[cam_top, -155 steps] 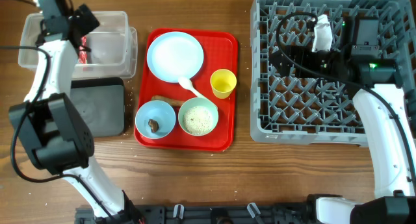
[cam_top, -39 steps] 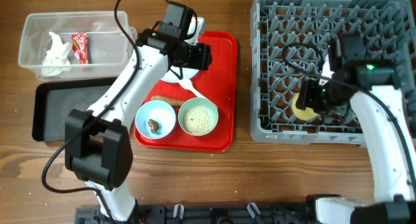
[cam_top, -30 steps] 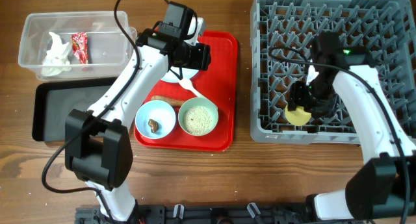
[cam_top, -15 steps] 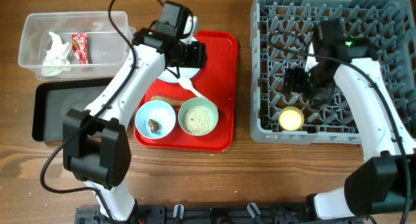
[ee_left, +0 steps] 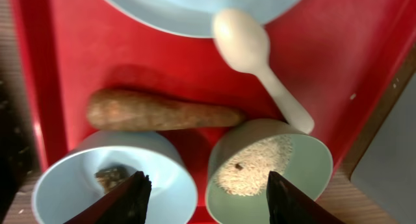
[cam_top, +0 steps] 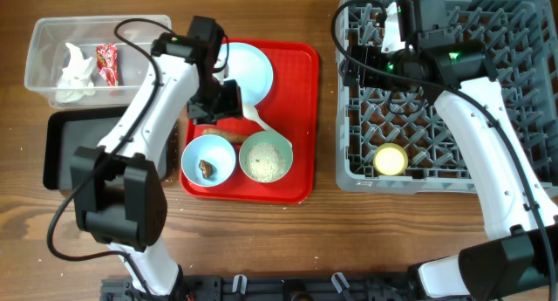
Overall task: Sort waste into correct bins and load items into the dishwasher rack
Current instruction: 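Place the yellow cup upside down in the dish rack with the right gripper, then grasp the green bowl of rice with the left gripper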
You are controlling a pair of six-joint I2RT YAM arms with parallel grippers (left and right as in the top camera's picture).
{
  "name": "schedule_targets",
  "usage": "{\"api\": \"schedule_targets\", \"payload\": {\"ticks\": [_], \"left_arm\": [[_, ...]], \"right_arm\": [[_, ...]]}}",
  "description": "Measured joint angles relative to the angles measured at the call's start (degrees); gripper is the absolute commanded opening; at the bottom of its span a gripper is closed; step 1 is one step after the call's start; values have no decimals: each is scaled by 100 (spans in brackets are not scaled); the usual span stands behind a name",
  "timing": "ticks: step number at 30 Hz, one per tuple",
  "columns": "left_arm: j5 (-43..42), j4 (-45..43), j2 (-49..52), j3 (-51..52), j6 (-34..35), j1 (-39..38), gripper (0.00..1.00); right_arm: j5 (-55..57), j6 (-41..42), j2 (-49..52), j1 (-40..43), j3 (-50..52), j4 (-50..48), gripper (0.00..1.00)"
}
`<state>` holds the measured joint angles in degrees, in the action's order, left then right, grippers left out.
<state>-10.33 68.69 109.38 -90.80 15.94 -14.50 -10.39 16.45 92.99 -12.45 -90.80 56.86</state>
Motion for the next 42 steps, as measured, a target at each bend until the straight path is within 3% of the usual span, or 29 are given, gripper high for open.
{"api": "schedule_targets", "payload": {"ticks": [6,11,18,21,28,35,42], "left_arm": [[-105,-573,0,94,-433,-1115,58],[7,-1049,0,544,232,-2243,56],[761,-2094,-17,1596,1054,-2815,26],[879,-2256,-17,1875,1128,-2815,5],[1121,-2159,-92,1814,1119,-2815,4],[1043,-688,-74,533,1115,-2793,4],[951,-107,-577,127,1067,-2149,4]], "right_arm": [[256,2,0,63,0,4,100],[337,66,0,719,0,4,100],[341,90,0,914,0,94,100],[341,90,0,914,0,133,100],[341,92,0,914,0,133,100],[341,90,0,914,0,133,100],[341,90,0,914,0,136,100]]}}
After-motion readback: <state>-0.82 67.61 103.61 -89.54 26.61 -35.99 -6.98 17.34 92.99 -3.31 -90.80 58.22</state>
